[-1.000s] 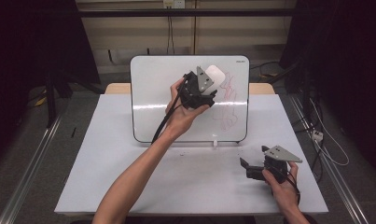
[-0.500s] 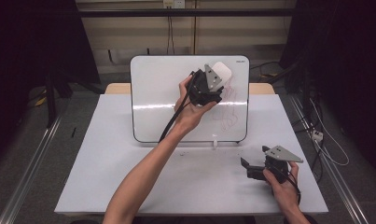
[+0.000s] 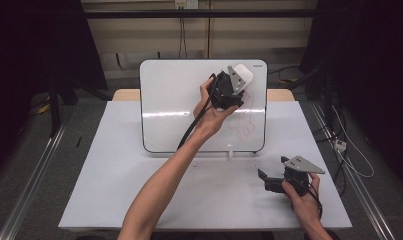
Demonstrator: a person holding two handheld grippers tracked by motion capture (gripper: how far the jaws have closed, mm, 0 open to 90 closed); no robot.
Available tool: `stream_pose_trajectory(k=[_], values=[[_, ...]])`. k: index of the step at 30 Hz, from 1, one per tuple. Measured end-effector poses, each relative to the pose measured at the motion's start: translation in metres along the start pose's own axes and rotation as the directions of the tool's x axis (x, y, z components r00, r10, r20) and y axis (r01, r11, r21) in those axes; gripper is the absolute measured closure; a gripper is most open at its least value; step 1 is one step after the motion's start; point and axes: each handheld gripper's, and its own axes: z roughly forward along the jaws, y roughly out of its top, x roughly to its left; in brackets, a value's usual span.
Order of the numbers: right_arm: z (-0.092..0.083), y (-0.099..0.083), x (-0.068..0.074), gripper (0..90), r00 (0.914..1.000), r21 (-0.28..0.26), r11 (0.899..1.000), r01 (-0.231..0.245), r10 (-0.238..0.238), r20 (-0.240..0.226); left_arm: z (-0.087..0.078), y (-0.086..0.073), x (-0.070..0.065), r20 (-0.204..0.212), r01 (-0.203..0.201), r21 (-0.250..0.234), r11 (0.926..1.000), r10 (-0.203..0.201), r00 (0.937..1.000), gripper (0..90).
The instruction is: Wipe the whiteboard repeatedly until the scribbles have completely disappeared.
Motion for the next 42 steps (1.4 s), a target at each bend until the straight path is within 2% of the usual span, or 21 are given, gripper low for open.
stream_pose_trajectory(k=[1,2,4,6,8,14,16,22,30,33,42], values=[[0.000,0.000,0.000,4.3,1.0000,0.000,1.000,0.000,0.000,0.000,0.001,0.001,-0.001,0.008,0.005,0.002,1.0000,-0.005,1.0000,30.9],[0.000,0.000,0.000,4.3,1.0000,0.000,1.000,-0.001,0.001,-0.001,0.002,0.002,-0.002,0.010,-0.009,0.009,0.9999,0.009,0.9999,30.9],[0.000,0.000,0.001,4.4,1.0000,0.000,1.000,0.002,-0.002,-0.005,0.006,0.003,-0.002,0.002,-0.022,0.010,0.9997,0.022,0.9998,30.9],[0.000,0.000,0.001,4.3,1.0000,0.000,1.000,0.003,-0.003,-0.004,0.008,0.005,-0.002,-0.002,-0.015,0.012,0.9998,0.015,0.9999,30.9],[0.000,0.000,0.000,4.4,1.0000,0.002,1.000,0.001,-0.001,-0.005,0.010,0.007,-0.004,-0.009,-0.030,0.016,0.9994,0.031,0.9995,30.9],[0.000,0.000,0.000,4.3,1.0000,0.000,1.000,0.001,-0.001,-0.005,0.019,0.008,-0.010,-0.051,-0.066,0.039,0.9971,0.068,0.9964,30.7],[0.000,0.000,0.000,4.3,1.0000,0.000,1.000,0.001,-0.001,-0.005,0.021,0.008,-0.010,-0.058,-0.055,0.040,0.9977,0.057,0.9967,30.8],[0.000,0.000,0.001,4.3,1.0000,0.002,1.000,0.004,-0.004,-0.006,0.021,0.008,-0.011,-0.063,-0.068,0.043,0.9968,0.070,0.9955,30.9],[0.000,0.000,0.002,4.4,0.9998,0.001,1.000,0.017,-0.017,-0.006,0.021,0.005,-0.015,-0.061,-0.081,0.050,0.9954,0.084,0.9945,30.8],[0.000,0.000,0.002,4.4,0.9998,0.000,1.000,0.018,-0.018,-0.007,0.021,0.003,-0.017,-0.056,-0.088,0.068,0.9938,0.092,0.9942,30.8],[-0.001,0.000,0.001,4.3,0.9998,0.000,1.000,0.015,-0.015,-0.010,0.014,-0.018,-0.034,-0.010,-0.099,0.069,0.9927,0.100,0.9950,30.5]])
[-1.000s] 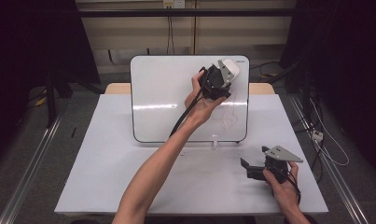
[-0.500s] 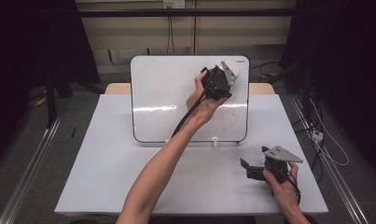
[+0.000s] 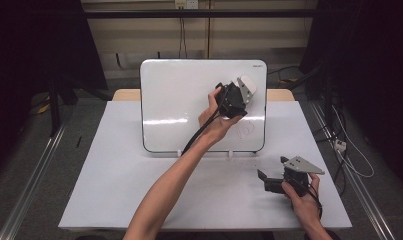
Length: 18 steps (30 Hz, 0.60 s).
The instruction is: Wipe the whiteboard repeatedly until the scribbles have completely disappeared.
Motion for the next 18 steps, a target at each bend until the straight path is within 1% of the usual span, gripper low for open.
stream_pose_trajectory(k=[1,3,4,5,6,8,10,11,13,14,15,18], values=[[0.000,0.000,0.000,4.3,1.0000,0.001,1.000,0.000,0.000,0.000,-0.002,-0.005,-0.006,0.007,-0.013,-0.004,0.9999,0.013,0.9999,30.5],[0.001,0.000,0.000,4.3,1.0000,0.003,1.000,-0.001,0.001,0.001,-0.003,-0.007,-0.007,0.012,-0.007,-0.009,0.9999,0.008,0.9999,30.3],[0.001,0.000,0.000,4.3,1.0000,0.003,1.000,-0.001,0.001,0.001,-0.003,-0.008,-0.006,0.012,-0.011,-0.010,0.9999,0.011,0.9999,30.2],[0.002,0.000,0.000,4.3,1.0000,0.003,1.000,0.000,0.000,0.000,-0.003,-0.008,-0.006,0.020,-0.002,-0.013,0.9999,0.002,0.9998,30.2],[0.002,0.000,0.000,4.3,1.0000,0.003,1.000,0.000,0.000,-0.001,-0.003,-0.007,-0.005,0.025,-0.006,-0.003,1.0000,0.006,0.9997,30.2],[0.001,0.001,0.000,4.4,1.0000,0.002,1.000,0.002,-0.002,-0.004,-0.002,-0.006,-0.004,0.028,-0.003,0.000,1.0000,0.003,0.9996,30.3],[0.001,0.000,0.001,4.4,1.0000,0.001,1.000,0.001,-0.001,-0.004,-0.001,-0.002,-0.001,0.039,-0.005,0.022,0.9998,0.004,0.9992,30.2],[0.001,0.000,0.000,4.4,1.0000,0.001,1.000,0.001,-0.001,-0.005,-0.001,0.000,0.001,0.039,-0.011,0.021,0.9997,0.010,0.9992,30.3],[0.001,0.000,0.000,4.3,1.0000,-0.001,1.000,0.003,-0.003,-0.004,0.000,0.001,0.002,0.034,-0.004,0.015,0.9999,0.003,0.9994,30.3],[0.001,0.000,0.000,4.3,1.0000,-0.001,1.000,0.003,-0.003,-0.004,0.000,0.005,0.005,0.030,0.007,0.018,0.9998,-0.007,0.9995,30.3],[0.001,0.000,0.000,4.3,1.0000,-0.001,1.000,0.003,-0.003,-0.004,0.000,0.005,0.005,0.030,0.007,0.018,0.9998,-0.007,0.9995,30.3],[0.001,0.000,0.000,4.3,1.0000,0.000,1.000,0.001,-0.001,-0.004,0.003,0.013,0.011,0.018,0.016,0.019,0.9997,-0.017,0.9997,30.4]])
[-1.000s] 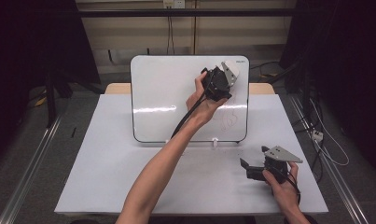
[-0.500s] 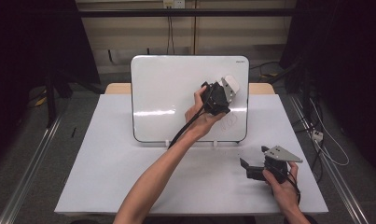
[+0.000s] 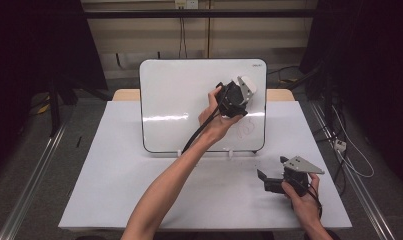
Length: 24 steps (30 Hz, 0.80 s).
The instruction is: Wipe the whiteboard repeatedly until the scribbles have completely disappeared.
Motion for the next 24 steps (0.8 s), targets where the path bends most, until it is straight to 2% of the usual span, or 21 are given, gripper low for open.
stream_pose_trajectory(k=[7,11,16,19,24], values=[[0.000,0.000,0.000,4.3,1.0000,0.001,1.000,-0.004,0.004,-0.001,0.003,0.016,0.017,-0.027,0.017,0.000,0.9999,-0.017,0.9995,30.6],[0.000,-0.001,-0.001,4.3,1.0000,0.002,1.000,-0.007,0.007,-0.001,0.004,0.015,0.011,-0.049,-0.008,-0.006,0.9999,0.008,0.9988,30.6],[0.002,0.000,-0.001,4.3,0.9999,0.005,1.000,-0.009,0.009,-0.004,0.004,0.013,0.008,-0.044,-0.034,-0.006,0.9994,0.034,0.9984,30.7],[0.003,0.000,-0.001,4.4,1.0000,0.006,1.000,-0.007,0.007,-0.006,0.006,0.012,0.001,-0.036,-0.062,-0.002,0.9981,0.061,0.9975,30.7],[0.001,0.000,-0.002,4.2,0.9998,0.001,1.000,-0.020,0.020,-0.008,0.007,0.004,-0.013,-0.017,-0.065,0.001,0.9979,0.065,0.9978,30.7]])
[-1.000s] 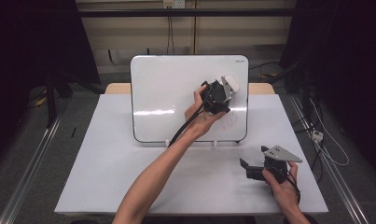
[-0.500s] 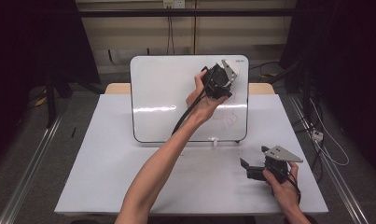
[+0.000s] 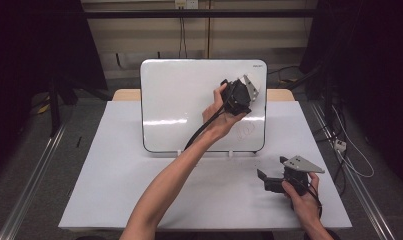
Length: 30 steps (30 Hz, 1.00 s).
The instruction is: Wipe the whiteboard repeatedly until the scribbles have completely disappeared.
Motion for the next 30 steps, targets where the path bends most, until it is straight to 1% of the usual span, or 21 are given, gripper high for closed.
stream_pose_trajectory(k=[2,4,5,8,10,11,14,16,17,18,21,22,23,25,26,27,28,30], values=[[0.000,0.000,0.000,4.2,1.0000,-0.002,1.000,0.002,-0.002,0.001,-0.001,-0.002,-0.005,-0.008,-0.005,-0.004,1.0000,0.005,1.0000,30.7],[-0.002,0.000,0.001,4.2,1.0000,-0.003,1.000,0.001,-0.001,0.000,-0.002,-0.005,-0.010,0.007,-0.007,0.001,1.0000,0.007,1.0000,30.7],[-0.002,0.000,0.001,4.2,1.0000,-0.002,1.000,0.002,-0.002,0.000,-0.003,-0.007,-0.013,0.007,-0.018,0.000,0.9998,0.018,0.9998,30.7],[-0.002,0.000,0.001,4.2,1.0000,0.001,1.000,0.003,-0.003,0.003,-0.006,-0.015,-0.023,0.013,-0.031,-0.005,0.9995,0.031,0.9994,30.6],[-0.001,0.000,0.001,4.3,1.0000,0.003,1.000,0.002,-0.002,0.003,-0.007,-0.020,-0.028,0.018,-0.027,-0.014,0.9995,0.028,0.9994,30.6],[-0.001,0.000,0.001,4.2,1.0000,0.003,1.000,0.002,-0.002,0.004,-0.008,-0.021,-0.029,0.014,-0.026,-0.020,0.9995,0.026,0.9996,30.6],[-0.001,0.000,0.001,4.3,1.0000,0.002,1.000,0.005,-0.005,0.006,-0.009,-0.021,-0.028,0.020,-0.018,-0.025,0.9995,0.019,0.9996,30.6],[-0.002,0.000,0.002,4.2,1.0000,0.001,1.000,0.004,-0.004,0.005,-0.009,-0.020,-0.025,0.035,-0.009,-0.023,0.9997,0.010,0.9993,30.6],[-0.001,0.000,0.001,4.3,1.0000,0.002,1.000,0.008,-0.008,0.004,-0.009,-0.019,-0.023,0.039,-0.012,-0.016,0.9998,0.013,0.9992,30.6],[-0.002,0.000,0.001,4.3,1.0000,0.003,1.000,0.004,-0.004,0.004,-0.008,-0.018,-0.022,0.035,-0.016,-0.021,0.9997,0.016,0.9993,30.7],[-0.002,0.000,0.001,4.3,1.0000,0.001,1.000,0.002,-0.002,0.003,-0.008,-0.012,-0.015,0.027,-0.012,-0.012,0.9998,0.013,0.9995,30.7],[-0.002,-0.001,0.000,4.3,1.0000,-0.001,1.000,0.006,-0.006,0.005,-0.007,-0.008,-0.006,0.022,0.001,-0.017,0.9999,-0.001,0.9998,30.8],[-0.002,-0.001,0.000,4.3,1.0000,-0.002,1.000,0.006,-0.006,0.005,-0.007,-0.008,-0.006,0.022,0.001,-0.017,0.9999,-0.001,0.9998,30.8],[-0.003,-0.001,0.000,4.3,1.0000,-0.003,1.000,0.007,-0.007,0.005,-0.005,-0.005,0.003,0.014,0.016,-0.021,0.9996,-0.016,0.9998,30.8],[-0.003,-0.001,0.000,4.3,1.0000,-0.003,1.000,0.007,-0.007,0.005,-0.005,-0.003,0.008,0.004,0.026,-0.026,0.9993,-0.026,0.9997,30.8],[-0.003,-0.001,0.000,4.3,1.0000,-0.003,1.000,0.006,-0.006,0.005,-0.006,0.000,0.018,-0.009,0.040,-0.026,0.9989,-0.041,0.9991,30.8],[-0.003,-0.001,0.000,4.3,1.0000,-0.003,1.000,0.006,-0.006,0.005,-0.006,0.000,0.018,-0.009,0.040,-0.026,0.9989,-0.041,0.9991,30.9],[-0.003,-0.001,0.000,4.3,1.0000,-0.002,1.000,0.001,-0.001,0.006,-0.006,0.003,0.027,-0.023,0.049,-0.030,0.9983,-0.050,0.9985,30.9]])
